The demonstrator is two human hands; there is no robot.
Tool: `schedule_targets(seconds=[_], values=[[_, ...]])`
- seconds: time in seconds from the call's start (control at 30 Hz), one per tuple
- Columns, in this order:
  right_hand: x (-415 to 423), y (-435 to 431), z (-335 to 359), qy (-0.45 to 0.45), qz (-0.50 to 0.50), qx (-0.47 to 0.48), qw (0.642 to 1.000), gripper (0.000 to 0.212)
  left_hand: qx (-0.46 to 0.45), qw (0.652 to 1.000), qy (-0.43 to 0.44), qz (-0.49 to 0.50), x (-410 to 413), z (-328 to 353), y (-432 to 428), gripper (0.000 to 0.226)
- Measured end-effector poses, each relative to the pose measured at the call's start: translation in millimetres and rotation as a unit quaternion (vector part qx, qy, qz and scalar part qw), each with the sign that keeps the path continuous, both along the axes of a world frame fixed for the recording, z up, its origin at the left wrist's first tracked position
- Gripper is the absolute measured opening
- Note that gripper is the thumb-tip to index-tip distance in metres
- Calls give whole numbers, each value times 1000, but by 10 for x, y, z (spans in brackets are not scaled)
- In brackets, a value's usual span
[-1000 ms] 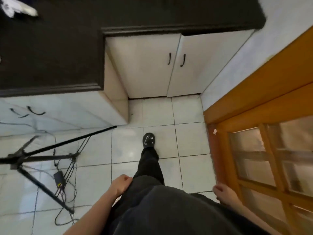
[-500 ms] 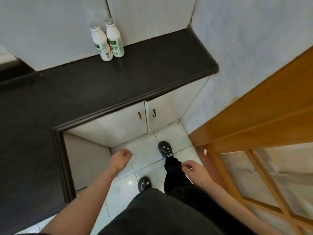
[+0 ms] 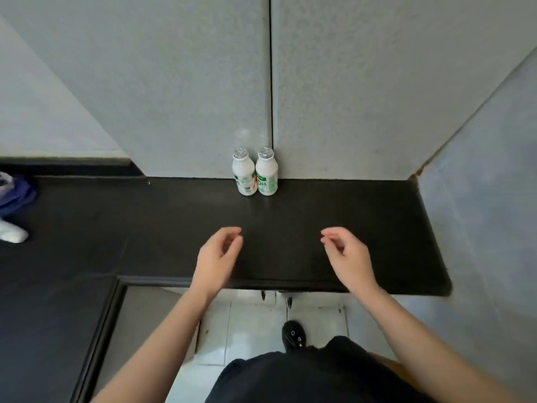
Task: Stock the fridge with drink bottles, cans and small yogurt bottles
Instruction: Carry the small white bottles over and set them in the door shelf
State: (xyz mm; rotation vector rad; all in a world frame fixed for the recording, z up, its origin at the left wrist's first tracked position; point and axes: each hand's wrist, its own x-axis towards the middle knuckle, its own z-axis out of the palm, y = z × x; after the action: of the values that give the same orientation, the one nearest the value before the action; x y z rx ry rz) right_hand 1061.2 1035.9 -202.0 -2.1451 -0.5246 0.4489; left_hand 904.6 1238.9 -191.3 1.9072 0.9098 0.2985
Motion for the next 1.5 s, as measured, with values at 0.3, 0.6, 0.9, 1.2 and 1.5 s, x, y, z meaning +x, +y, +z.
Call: schedule_targets(seconds=[0.3,0.6,0.9,1.2,1.5], values=[[687,1344,447,-132,122,16,984,42,195,981,-2,19,875,384,628,50],[728,1706,363,-181,140,-10,973,51,194,980,-23,-36,1160,212,821,45],[706,1747,221,-183,89,25,979,37,144,988,-45,33,1293,135,856,28],[517,1389,306,-160,99,65,980,38,83,985,-115,95,597,270,549,26],[-224,1213,195,-18,177,179,968,40,-7,947,-112,301,-740,154,-258,40]])
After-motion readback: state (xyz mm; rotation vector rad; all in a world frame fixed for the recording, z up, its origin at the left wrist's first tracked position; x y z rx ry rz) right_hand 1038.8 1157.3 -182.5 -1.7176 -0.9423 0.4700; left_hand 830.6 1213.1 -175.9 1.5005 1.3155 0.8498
